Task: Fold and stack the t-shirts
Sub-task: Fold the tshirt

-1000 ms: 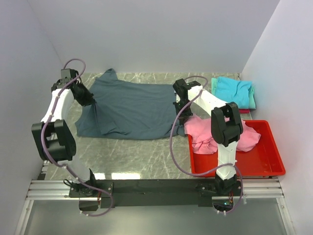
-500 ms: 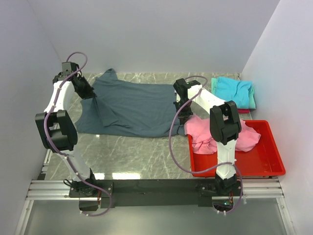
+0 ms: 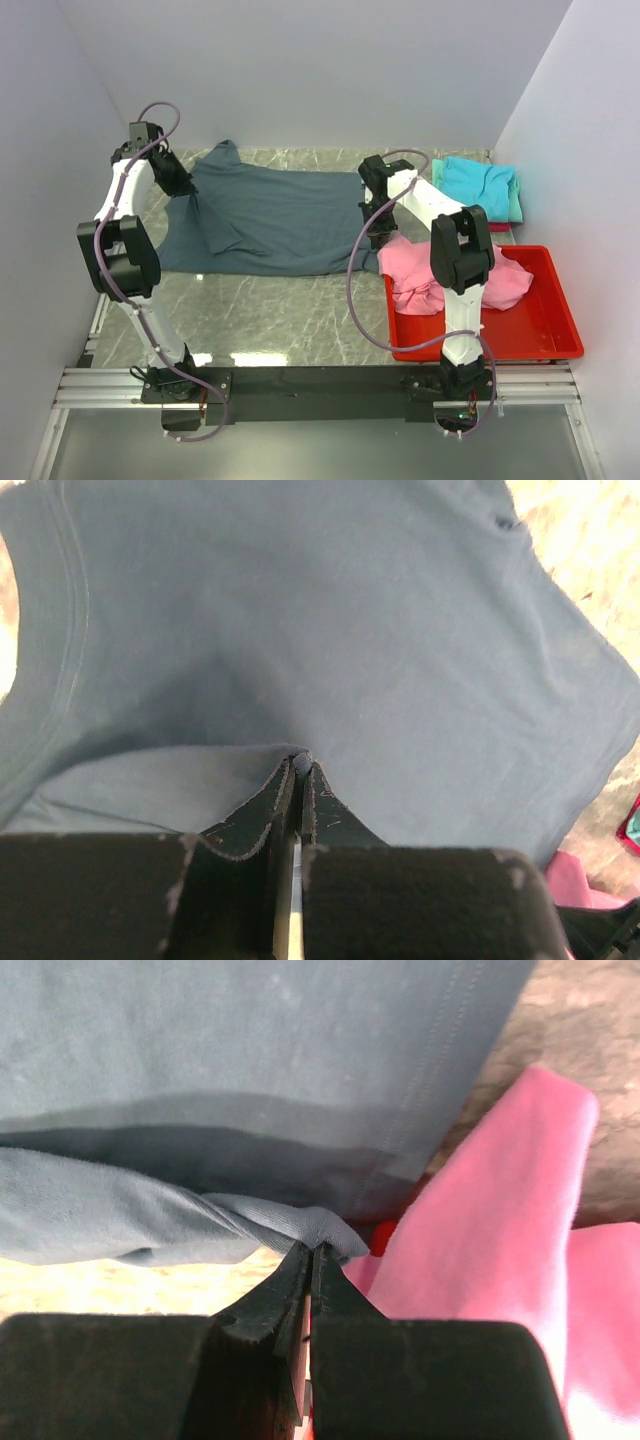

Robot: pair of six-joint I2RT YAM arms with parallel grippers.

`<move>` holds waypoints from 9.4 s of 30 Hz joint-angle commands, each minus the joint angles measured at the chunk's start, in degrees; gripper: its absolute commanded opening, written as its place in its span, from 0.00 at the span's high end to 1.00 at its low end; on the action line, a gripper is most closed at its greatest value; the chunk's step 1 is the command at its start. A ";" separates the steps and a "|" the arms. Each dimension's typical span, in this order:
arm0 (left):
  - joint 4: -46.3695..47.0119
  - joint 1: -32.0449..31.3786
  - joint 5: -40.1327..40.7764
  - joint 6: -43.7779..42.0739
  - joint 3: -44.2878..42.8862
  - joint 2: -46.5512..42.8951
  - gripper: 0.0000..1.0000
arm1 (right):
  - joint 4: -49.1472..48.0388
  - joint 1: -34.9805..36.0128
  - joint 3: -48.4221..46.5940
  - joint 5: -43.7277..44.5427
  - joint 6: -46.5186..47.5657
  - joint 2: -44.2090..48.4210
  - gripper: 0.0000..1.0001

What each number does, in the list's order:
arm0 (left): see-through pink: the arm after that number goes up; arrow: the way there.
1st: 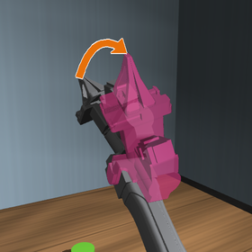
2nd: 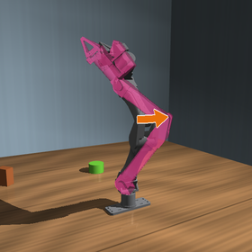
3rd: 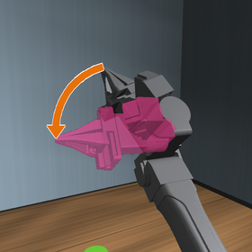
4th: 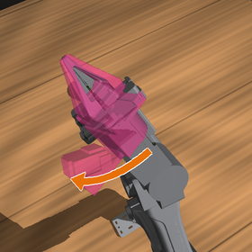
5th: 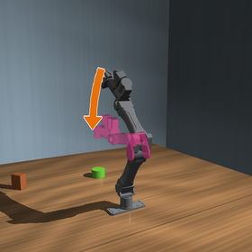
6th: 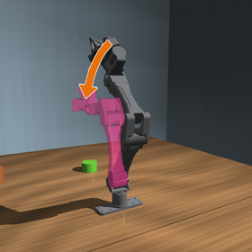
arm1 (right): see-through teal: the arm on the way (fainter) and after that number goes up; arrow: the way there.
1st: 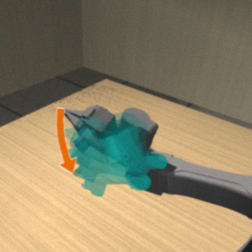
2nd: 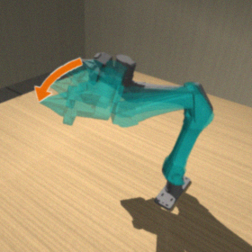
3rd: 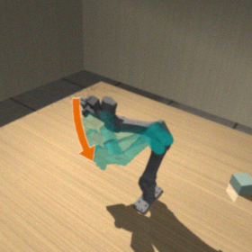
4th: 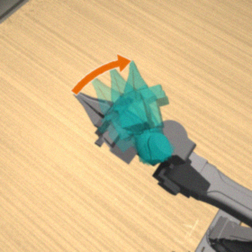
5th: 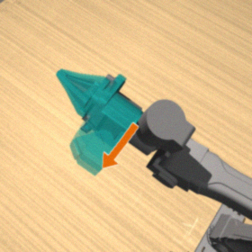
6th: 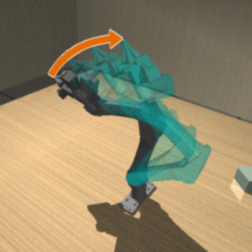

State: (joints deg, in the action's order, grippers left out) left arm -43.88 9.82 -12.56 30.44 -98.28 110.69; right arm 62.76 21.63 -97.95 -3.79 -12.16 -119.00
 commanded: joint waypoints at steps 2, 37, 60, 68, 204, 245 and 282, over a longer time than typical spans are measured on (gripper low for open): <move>0.64 0.28 0.43 -2.22 -5.77 2.15 1.00 | 0.35 -1.15 -2.33 1.86 -0.05 -0.79 1.00; 5.20 3.89 0.00 7.44 -8.86 3.65 0.99 | 5.09 -3.70 -15.42 2.65 1.62 -7.82 1.00; 6.00 3.89 -0.28 9.12 -12.90 7.35 0.12 | 3.60 -4.58 -20.96 4.75 -0.23 -8.19 0.57; 6.96 3.89 6.13 6.48 6.14 -6.25 0.01 | 1.67 -4.66 -15.53 2.57 -0.93 -3.70 0.40; 24.17 19.62 -1.15 4.54 35.52 -19.19 0.00 | -6.60 8.52 14.98 5.03 -6.38 9.22 0.65; 24.63 19.09 4.12 4.20 43.35 -8.39 0.01 | -6.78 8.43 17.09 13.63 -4.72 7.90 1.00; 18.65 6.00 6.67 8.15 37.81 -18.50 0.12 | -5.98 5.53 -0.23 0.10 -4.36 8.78 0.60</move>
State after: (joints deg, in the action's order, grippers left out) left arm -25.15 16.71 -7.49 38.41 -60.53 93.10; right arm 58.54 27.11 -99.77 -2.09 -16.45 -112.38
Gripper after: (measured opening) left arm 0.887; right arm 0.405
